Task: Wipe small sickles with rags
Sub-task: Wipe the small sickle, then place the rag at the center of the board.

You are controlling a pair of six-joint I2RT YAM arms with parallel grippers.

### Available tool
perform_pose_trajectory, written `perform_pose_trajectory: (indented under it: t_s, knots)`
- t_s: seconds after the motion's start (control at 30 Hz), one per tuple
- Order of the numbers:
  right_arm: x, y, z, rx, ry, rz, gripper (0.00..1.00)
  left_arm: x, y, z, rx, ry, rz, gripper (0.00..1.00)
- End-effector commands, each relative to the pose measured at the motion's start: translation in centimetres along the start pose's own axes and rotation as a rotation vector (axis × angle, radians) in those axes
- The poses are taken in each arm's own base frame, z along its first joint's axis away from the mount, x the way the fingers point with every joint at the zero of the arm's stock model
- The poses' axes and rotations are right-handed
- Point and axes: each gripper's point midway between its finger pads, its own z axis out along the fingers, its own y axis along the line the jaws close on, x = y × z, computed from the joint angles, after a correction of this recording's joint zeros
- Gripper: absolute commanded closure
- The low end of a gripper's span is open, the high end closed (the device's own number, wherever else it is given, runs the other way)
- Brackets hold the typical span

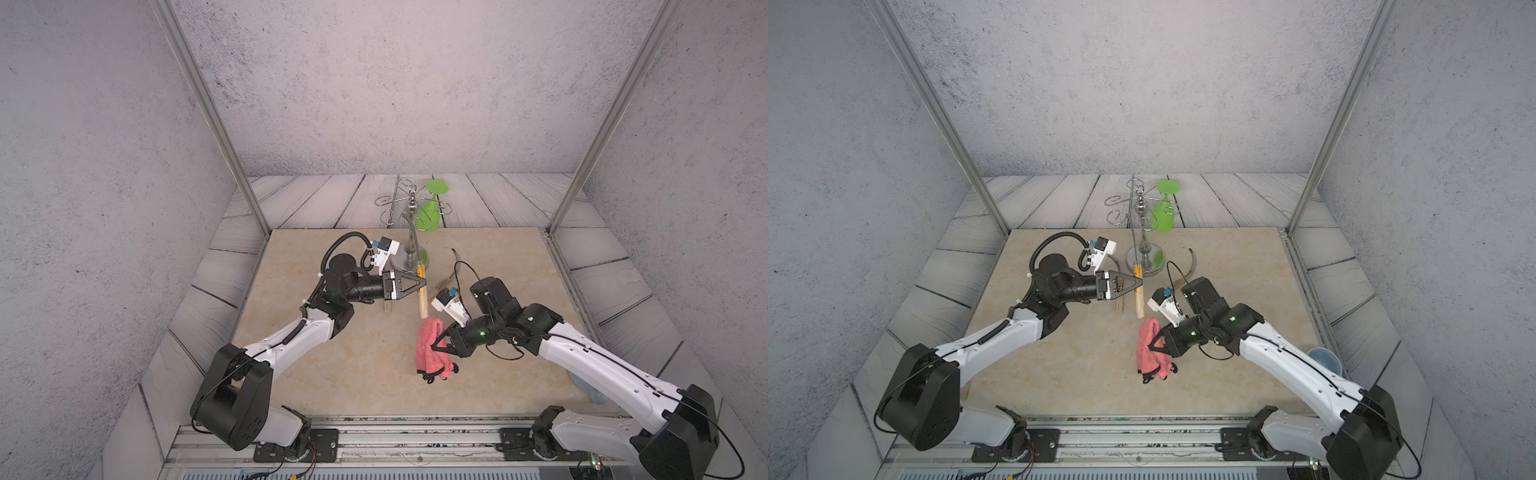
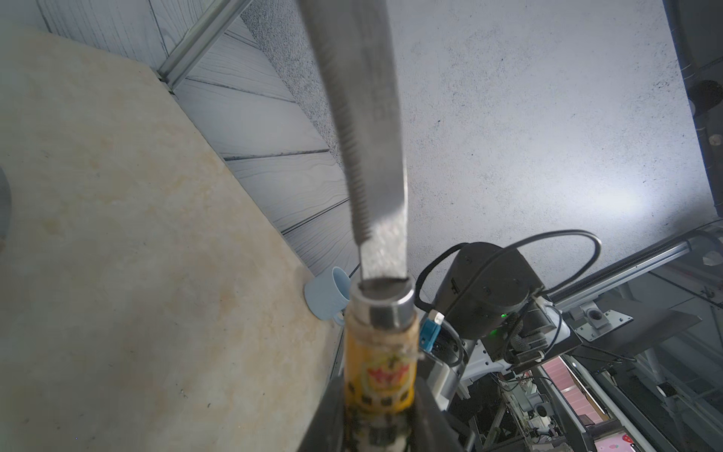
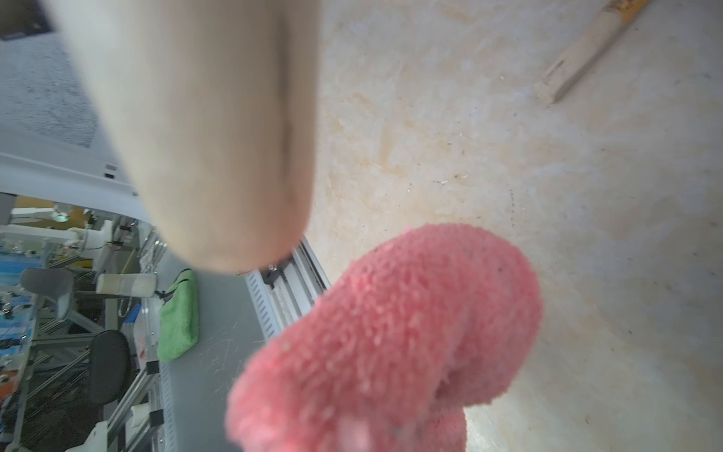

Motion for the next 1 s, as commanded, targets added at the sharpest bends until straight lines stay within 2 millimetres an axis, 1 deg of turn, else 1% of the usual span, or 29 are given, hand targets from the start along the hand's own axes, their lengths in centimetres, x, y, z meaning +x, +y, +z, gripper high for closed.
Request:
perform_pose_trajectory:
  t_s: [0.0,0.2,0.37,0.43,0.53,0.6,0.7,0.97]
  knots:
    - [0.1,-1.4,-1.5,0.112,-0.017,0.023,0.83,-1.1,-1.0,-0.2,0.024,-0.031,0.063,1.0]
    - [-0.4,-4.3,-3.8,0.234,-0.016,0.099,0.83,-0.3,-0.6,-0.9,-0.015,-0.029,0.064,1.0]
    - [-0.4,-6.7,-5.9,0.393,0.027,0.151,0.82,-0.3,-1.0,-1.0,-0.017,-0.028,0.075,1.0]
    - [-0.3,-7.4,-6.3,0.426,0.039,0.168,0.82,-0.3,-0.9,-1.0,-0.017,-0.027,0.075,1.0]
    - [0.2,-9.2,-6.7,0.514,0.071,0.218,0.81,-0.3,-0.8,-1.0,-0.018,-0.027,0.074,1.0]
    - [0.6,-10.5,-6.8,0.569,0.102,0.249,0.81,-0.2,-0.7,-0.9,-0.018,-0.026,0.069,1.0]
    - [1.3,-12.4,-6.2,0.634,0.163,0.29,0.8,-0.2,-0.7,-0.9,-0.018,-0.025,0.069,1.0]
    - [2.6,-16.7,-3.1,0.716,0.29,0.369,0.8,-0.1,-0.6,-1.0,-0.026,-0.027,0.068,1.0]
